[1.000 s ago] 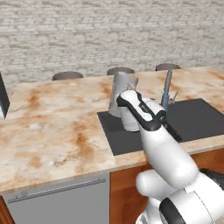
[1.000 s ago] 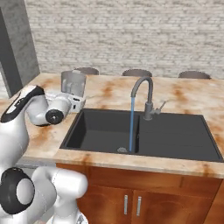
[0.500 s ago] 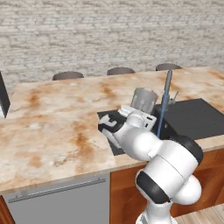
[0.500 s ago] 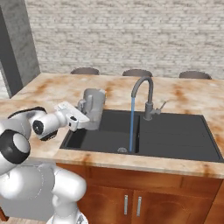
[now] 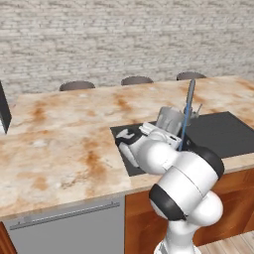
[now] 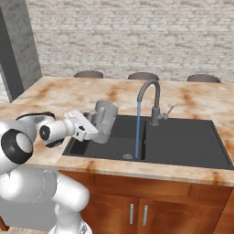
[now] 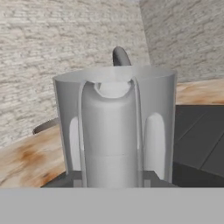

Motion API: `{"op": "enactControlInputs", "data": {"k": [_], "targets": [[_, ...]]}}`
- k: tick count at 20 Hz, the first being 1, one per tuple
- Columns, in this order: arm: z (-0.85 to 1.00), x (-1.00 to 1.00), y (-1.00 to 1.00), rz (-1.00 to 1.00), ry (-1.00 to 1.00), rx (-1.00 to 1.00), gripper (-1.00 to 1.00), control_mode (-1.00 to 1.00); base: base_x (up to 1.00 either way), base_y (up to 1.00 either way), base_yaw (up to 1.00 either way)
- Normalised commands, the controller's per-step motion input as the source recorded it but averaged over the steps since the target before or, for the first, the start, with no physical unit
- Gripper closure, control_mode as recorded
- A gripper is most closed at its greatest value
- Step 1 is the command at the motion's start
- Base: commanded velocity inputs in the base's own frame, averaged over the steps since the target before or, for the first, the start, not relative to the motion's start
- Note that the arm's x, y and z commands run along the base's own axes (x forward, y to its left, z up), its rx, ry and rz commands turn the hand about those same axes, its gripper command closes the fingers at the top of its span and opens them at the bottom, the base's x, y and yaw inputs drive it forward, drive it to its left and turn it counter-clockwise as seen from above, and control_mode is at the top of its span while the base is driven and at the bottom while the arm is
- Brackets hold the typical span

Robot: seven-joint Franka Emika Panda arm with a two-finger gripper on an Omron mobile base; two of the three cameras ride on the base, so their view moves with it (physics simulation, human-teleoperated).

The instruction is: Turn on the sink faucet and place the jug under the water for a few seconds to fill it up.

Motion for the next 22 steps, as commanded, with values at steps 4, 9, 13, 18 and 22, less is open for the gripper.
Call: {"op": "enactControlInputs", "data": {"k": [4,9,13,18,22], "targets": [[0.09,0.04,-0.16,-0.09,0.01,0.02,1.0,-1.0,0.0,0.0,0.0],[-0.01,0.06,-0.11,-0.05,0.01,0.0,1.0,-1.0,0.0,0.0,0.0],[-0.06,0.11,-0.2,-0.06,0.0,0.0,1.0,-1.0,0.0,0.0,0.0],[0.0,0.23,-0.1,-0.16,0.0,0.0,1.0,-1.0,0.0,0.0,0.0],[0.0,0.19,0.0,-0.2,0.03,-0.04,1.0,-1.0,0.0,0.0,0.0]]}}
